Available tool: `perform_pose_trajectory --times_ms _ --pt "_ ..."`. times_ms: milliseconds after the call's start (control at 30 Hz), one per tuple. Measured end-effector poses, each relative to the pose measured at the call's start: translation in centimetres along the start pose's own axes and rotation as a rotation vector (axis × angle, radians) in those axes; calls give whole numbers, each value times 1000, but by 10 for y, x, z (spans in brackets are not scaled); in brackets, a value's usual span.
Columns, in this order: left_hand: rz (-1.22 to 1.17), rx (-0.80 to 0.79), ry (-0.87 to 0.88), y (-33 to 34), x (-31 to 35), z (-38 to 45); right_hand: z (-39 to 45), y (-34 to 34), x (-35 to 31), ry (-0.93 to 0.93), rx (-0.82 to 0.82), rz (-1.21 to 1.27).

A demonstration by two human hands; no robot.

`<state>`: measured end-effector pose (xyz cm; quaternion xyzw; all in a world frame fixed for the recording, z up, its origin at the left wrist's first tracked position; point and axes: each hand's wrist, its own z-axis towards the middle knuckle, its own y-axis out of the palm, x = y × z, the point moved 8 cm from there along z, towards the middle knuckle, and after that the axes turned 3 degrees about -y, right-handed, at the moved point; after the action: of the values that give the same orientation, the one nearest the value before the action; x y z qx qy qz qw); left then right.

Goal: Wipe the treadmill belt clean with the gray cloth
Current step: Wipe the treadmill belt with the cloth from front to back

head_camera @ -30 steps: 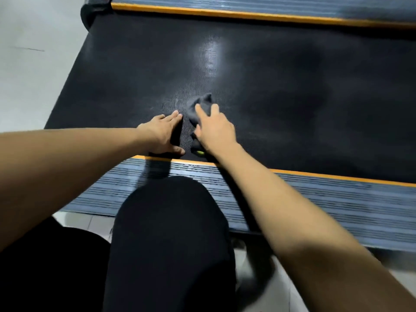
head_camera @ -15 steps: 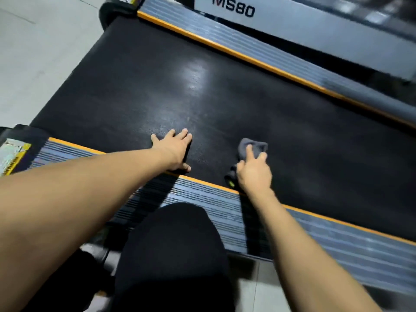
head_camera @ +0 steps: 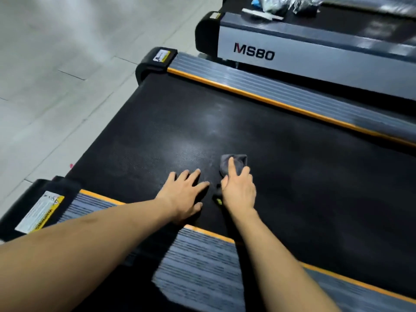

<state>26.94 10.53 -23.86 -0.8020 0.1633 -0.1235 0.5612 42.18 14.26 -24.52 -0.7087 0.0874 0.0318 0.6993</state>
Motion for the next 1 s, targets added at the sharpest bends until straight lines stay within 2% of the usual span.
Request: perform_pose_trajectory --times_ms 100,233,400,500,600,700,833,1000 --pt "-4 25 32 1 -11 16 65 -1 11 94 15 25" --pt "-11 151 100 -9 -29 65 144 0 18 141 97 38" --pt "-45 236 -9 -23 -69 133 227 -3 20 183 181 14" --pt "-100 281 -88 -27 -99 157 258 -5 20 196 262 10" --pt "-127 351 -109 -24 -105 160 273 -4 21 239 378 107" --pt "-127 402 -108 -22 -102 161 281 6 2 284 401 159" --pt "-126 437 -166 -25 -105 157 300 12 -58 92 278 163" --pt "-135 456 -347 -28 -114 147 295 23 -128 -386 100 247"
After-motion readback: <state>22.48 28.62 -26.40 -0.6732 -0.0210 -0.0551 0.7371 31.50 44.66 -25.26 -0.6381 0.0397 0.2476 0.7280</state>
